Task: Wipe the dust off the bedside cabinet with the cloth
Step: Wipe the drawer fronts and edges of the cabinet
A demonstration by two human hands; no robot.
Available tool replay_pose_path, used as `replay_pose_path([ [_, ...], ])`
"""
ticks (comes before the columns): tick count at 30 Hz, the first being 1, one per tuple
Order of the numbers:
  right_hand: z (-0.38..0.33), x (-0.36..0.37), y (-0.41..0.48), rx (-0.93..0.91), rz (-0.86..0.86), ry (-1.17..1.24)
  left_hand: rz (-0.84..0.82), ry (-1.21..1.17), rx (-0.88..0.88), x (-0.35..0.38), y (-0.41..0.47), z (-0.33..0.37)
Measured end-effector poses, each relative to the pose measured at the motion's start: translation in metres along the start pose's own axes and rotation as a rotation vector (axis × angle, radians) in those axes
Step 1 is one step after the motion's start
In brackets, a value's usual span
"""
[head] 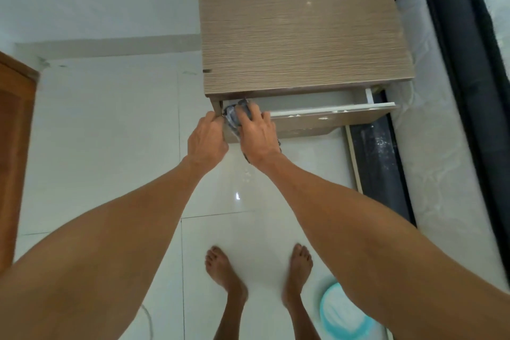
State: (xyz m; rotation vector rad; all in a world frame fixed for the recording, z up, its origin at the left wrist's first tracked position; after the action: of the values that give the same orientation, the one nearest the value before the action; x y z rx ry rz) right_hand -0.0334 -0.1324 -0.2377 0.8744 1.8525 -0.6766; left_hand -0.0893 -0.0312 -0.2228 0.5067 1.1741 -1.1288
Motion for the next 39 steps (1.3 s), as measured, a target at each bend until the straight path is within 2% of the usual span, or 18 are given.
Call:
replay_pose_path([
  [8, 0.045, -0.019, -0.009, -0.106, 0.008, -0.128, 0.09, 0.274, -0.137, 0.009, -0.004, 0.03],
  [12, 0.096, -0.038, -0.014, -0.088, 0.016, -0.175, 0.164, 0.333, -0.016, 0.027, -0.008, 0.068],
  [17, 0.149, -0.06, -0.019, -0.041, 0.025, -0.196, 0.111, 0.321, 0.119, 0.057, -0.003, 0.131],
  [21, 0.189, -0.079, -0.022, -0.008, 0.029, -0.211, 0.028, 0.341, 0.085, 0.075, 0.002, 0.16],
  [28, 0.255, -0.109, -0.028, 0.045, 0.038, -0.248, 0.015, 0.373, 0.057, 0.083, 0.0, 0.162],
  [35, 0.308, -0.125, -0.033, 0.179, 0.071, -0.235, -0.038, 0.382, 0.04, 0.083, 0.0, 0.16],
  [37, 0.327, -0.129, -0.039, 0.363, 0.089, -0.141, -0.051, 0.386, 0.038, 0.083, 0.0, 0.159],
  [39, 0.348, -0.133, -0.054, 0.655, 0.117, -0.029, -0.062, 0.384, 0.039, 0.082, 0.0, 0.16],
])
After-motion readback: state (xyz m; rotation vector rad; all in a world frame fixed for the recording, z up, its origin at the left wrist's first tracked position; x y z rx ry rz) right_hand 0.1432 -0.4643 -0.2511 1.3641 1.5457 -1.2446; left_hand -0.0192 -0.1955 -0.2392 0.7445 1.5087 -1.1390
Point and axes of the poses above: each hand's wrist, its own y-axis towards the middle knuckle, its own x-axis out of the palm, z = x × y, the point moved 4 cm from there along y, towards the middle knuckle, and after that the axes turned 2 degrees about z, right-handed, at the moved point
